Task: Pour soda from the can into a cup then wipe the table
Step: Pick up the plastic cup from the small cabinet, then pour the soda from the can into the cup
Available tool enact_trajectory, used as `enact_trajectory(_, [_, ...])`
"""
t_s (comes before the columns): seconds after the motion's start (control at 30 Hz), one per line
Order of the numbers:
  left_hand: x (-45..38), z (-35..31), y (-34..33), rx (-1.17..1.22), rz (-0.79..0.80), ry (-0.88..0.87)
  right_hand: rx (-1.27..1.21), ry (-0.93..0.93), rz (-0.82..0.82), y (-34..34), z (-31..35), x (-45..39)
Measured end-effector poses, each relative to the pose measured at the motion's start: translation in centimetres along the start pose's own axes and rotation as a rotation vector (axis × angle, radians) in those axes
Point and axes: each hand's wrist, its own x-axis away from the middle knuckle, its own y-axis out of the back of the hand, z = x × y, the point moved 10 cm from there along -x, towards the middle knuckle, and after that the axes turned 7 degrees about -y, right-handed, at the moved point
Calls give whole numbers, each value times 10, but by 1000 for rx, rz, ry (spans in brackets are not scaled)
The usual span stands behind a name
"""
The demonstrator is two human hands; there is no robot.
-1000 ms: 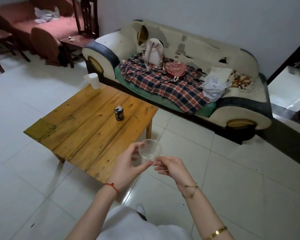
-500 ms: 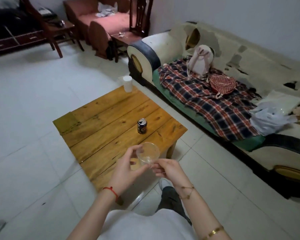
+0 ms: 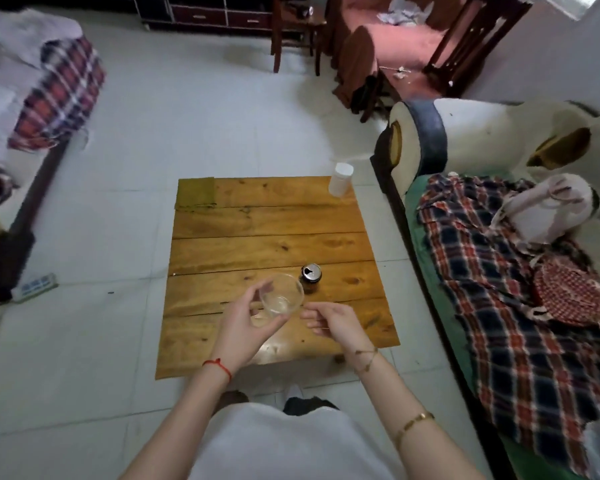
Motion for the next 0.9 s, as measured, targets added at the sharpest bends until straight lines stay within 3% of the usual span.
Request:
enact_trajectory(0.17, [-9,13,-15,-39,-88,89,105,-10,-23,31,10,-48])
enact_trajectory(0.4, [-17,45,-21,-44,-148,207,380,5,-221,65,9,-126])
enact_trajectory(0.6, [-22,79,-17,-67,-195,254,542,-16,-228,62,-4,-186])
enact_trajectory(0.9, [-35,145,-34,-45,-237,317,514,51,-223,38,-39,-280])
